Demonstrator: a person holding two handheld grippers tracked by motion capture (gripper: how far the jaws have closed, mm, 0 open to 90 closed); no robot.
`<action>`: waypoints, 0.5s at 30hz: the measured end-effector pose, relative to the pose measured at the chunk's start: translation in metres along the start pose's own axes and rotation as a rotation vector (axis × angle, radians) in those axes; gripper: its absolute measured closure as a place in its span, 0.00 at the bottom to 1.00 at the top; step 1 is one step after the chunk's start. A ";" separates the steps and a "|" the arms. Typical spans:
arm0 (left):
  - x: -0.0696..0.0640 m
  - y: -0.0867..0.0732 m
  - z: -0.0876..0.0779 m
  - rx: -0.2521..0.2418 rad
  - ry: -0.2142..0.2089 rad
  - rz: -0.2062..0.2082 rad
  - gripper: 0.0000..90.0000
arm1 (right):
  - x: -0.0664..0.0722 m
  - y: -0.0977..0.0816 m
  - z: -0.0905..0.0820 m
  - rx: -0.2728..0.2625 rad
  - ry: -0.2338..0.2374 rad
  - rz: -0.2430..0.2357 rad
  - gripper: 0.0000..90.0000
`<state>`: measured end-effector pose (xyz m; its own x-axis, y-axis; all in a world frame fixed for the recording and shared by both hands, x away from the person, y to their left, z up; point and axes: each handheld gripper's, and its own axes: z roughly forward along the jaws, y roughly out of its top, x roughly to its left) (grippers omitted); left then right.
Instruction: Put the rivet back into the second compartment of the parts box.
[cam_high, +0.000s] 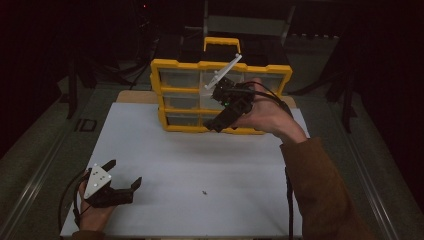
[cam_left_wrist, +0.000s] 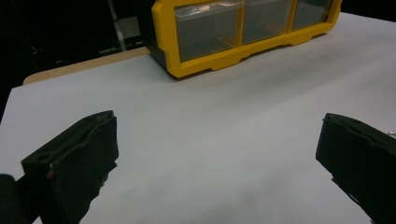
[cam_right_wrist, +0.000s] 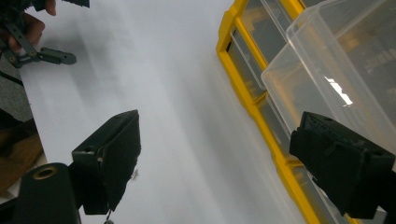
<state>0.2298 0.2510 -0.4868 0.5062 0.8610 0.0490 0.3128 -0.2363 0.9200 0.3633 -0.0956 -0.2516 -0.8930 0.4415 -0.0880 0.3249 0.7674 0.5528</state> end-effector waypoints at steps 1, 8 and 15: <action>0.000 0.000 0.000 0.000 0.000 -0.001 0.00 | 0.001 -0.001 0.001 0.002 0.004 0.002 0.16; 0.000 0.000 0.000 -0.002 -0.001 -0.003 0.00 | 0.007 -0.008 0.018 0.020 0.015 -0.011 0.16; 0.000 0.000 0.000 -0.004 0.000 0.000 0.00 | 0.012 -0.020 0.035 0.035 0.016 -0.007 0.16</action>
<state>0.2294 0.2512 -0.4867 0.5066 0.8608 0.0493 0.3097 -0.2351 0.9213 0.3571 -0.0890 -0.2925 -0.8999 0.4291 -0.0785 0.3294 0.7865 0.5224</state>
